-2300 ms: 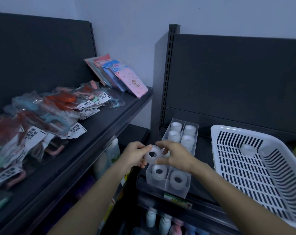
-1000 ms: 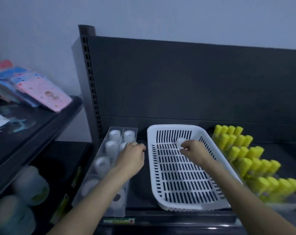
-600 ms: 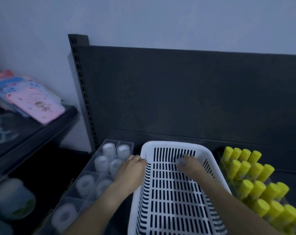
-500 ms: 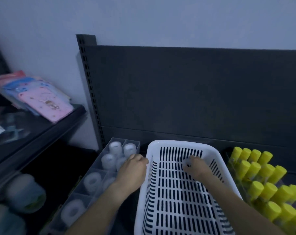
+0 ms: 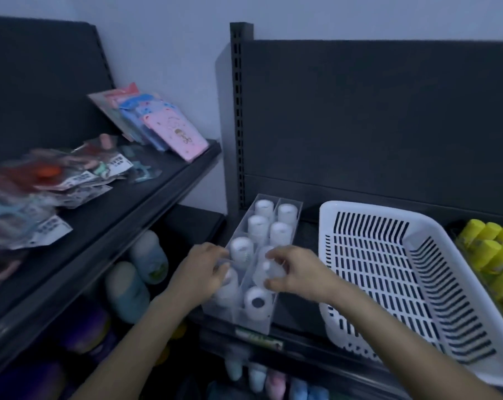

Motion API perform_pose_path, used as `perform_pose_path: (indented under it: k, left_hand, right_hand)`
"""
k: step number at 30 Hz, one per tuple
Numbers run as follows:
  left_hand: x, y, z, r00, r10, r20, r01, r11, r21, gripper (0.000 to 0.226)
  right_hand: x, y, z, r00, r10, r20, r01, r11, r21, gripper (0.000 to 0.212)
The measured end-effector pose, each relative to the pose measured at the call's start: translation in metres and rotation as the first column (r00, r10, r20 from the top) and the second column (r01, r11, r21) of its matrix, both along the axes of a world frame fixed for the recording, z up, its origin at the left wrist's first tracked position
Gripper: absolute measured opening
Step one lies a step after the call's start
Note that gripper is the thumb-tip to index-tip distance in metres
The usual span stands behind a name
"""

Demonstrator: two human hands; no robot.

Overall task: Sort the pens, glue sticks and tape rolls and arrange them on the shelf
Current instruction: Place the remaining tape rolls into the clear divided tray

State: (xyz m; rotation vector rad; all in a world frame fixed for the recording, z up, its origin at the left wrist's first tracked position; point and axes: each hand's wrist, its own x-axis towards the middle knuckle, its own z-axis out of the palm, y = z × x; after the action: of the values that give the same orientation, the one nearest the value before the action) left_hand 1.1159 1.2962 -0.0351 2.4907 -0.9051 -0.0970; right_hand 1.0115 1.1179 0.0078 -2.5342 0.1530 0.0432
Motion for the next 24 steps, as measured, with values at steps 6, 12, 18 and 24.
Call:
perform_pose_path:
  k: [6,12,18,24]
  left_hand:
    - [-0.015,0.02,-0.003,0.972,-0.181,-0.151,0.191,0.98,0.055,0.077]
    - [-0.01,0.022,-0.004,0.978,-0.189,-0.084,0.195,0.979,0.066,0.062]
    - [-0.008,0.021,-0.004,0.977,-0.192,-0.096,0.2,0.976,0.086,0.062]
    - [-0.008,0.019,-0.005,0.976,-0.194,-0.103,0.206,0.972,0.115,0.067]
  right_hand:
    - [0.007,0.032,-0.018,0.991,-0.04,-0.125,0.011,0.974,-0.227,0.049]
    - [0.003,0.041,-0.029,0.993,-0.081,-0.08,0.052,0.948,-0.313,0.047]
    - [0.003,0.043,-0.031,0.993,-0.07,-0.1,0.031,0.937,-0.348,0.044]
    - [0.006,0.045,-0.029,0.984,-0.096,-0.152,0.039,0.94,-0.34,0.041]
